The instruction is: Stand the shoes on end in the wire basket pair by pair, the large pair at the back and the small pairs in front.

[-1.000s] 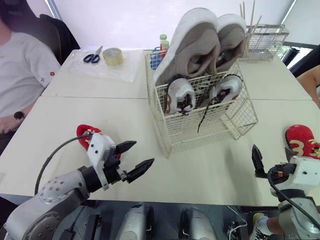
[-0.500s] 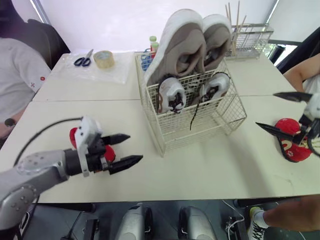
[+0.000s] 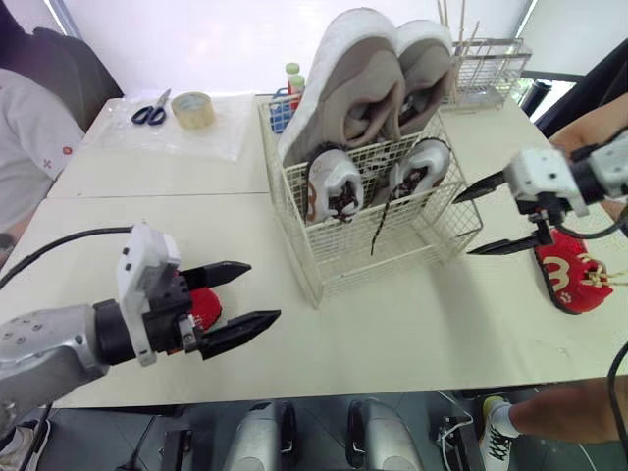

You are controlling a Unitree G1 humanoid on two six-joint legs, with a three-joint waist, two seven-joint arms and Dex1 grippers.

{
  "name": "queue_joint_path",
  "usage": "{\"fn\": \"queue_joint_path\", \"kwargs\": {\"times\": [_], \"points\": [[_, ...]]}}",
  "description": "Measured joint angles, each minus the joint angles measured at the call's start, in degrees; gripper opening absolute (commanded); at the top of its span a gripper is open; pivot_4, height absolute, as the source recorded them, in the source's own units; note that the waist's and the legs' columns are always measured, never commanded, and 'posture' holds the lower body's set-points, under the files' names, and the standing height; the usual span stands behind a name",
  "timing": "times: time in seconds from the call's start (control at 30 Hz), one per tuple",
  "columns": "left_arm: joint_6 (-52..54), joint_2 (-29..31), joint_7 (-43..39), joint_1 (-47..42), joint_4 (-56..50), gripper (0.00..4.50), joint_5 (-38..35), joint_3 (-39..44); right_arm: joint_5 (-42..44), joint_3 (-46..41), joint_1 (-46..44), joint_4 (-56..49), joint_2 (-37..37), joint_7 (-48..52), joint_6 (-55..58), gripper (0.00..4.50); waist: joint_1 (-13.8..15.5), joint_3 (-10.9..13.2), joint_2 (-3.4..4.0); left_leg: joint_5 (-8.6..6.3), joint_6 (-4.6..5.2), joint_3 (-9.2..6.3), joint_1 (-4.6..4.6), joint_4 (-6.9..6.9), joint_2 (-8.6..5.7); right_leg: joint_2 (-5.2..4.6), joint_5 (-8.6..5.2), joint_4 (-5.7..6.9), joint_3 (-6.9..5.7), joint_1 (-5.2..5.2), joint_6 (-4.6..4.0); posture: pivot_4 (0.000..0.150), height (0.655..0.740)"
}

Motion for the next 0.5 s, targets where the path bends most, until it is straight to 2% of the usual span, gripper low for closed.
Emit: {"fn": "queue_joint_path", "kwargs": {"times": [0.13,0.2,0.23,0.27,0.47,0.5], "points": [[-1.4,0.0,2.8,2.1,-1.3,4.49,-1.1,0.4,1.4,7.9,-4.0,4.4,1.1,0.2,-3.9,4.50,-0.1,0.0,0.00,0.03,-0.10,-0.01,0.03,0.00,0.01,0.02,0.01,0.03,-0.01,0.00,-0.01,0.150,0.7371],[-1.8,0.0,3.7,2.4,-1.6,4.50,-1.1,0.4,1.5,9.8,-4.7,6.2,2.6,0.2,-5.0,3.98,-0.1,0.0,0.00,0.01,-0.17,-0.01,0.04,0.00,0.01,0.02,0.01,0.05,-0.01,0.00,-0.02,0.150,0.7371],[-2.3,0.0,4.1,2.9,-2.0,4.50,-1.1,0.4,1.4,10.7,-4.8,7.6,4.1,0.2,-5.6,3.67,-0.1,0.0,0.00,-0.02,-0.23,-0.01,0.05,0.00,0.01,0.03,0.02,0.05,-0.01,0.01,-0.03,0.150,0.7371],[-2.6,0.0,4.3,3.1,-2.2,4.50,-1.1,0.4,1.4,11.7,-4.8,8.7,5.2,0.2,-6.0,3.18,-0.1,0.0,0.00,-0.02,-0.23,-0.01,0.04,0.01,0.01,0.02,0.02,0.06,-0.01,0.00,-0.03,0.150,0.7371],[-3.0,2.0,3.6,5.2,-2.6,4.50,-0.9,2.4,2.6,13.3,-5.5,8.6,5.9,-0.2,-4.5,0.04,-0.2,0.0,0.08,0.02,-0.23,0.03,0.02,-0.02,0.02,0.06,0.02,0.12,-0.01,-0.11,-0.03,0.150,0.7371],[-3.2,2.1,3.4,5.6,-2.7,4.50,-0.9,2.7,3.4,12.9,-5.3,7.4,5.7,0.0,-3.1,0.04,-0.1,0.0,0.11,0.02,-0.24,0.03,0.01,-0.03,0.02,0.06,0.02,0.12,0.00,-0.14,-0.03,0.150,0.7371]]}}
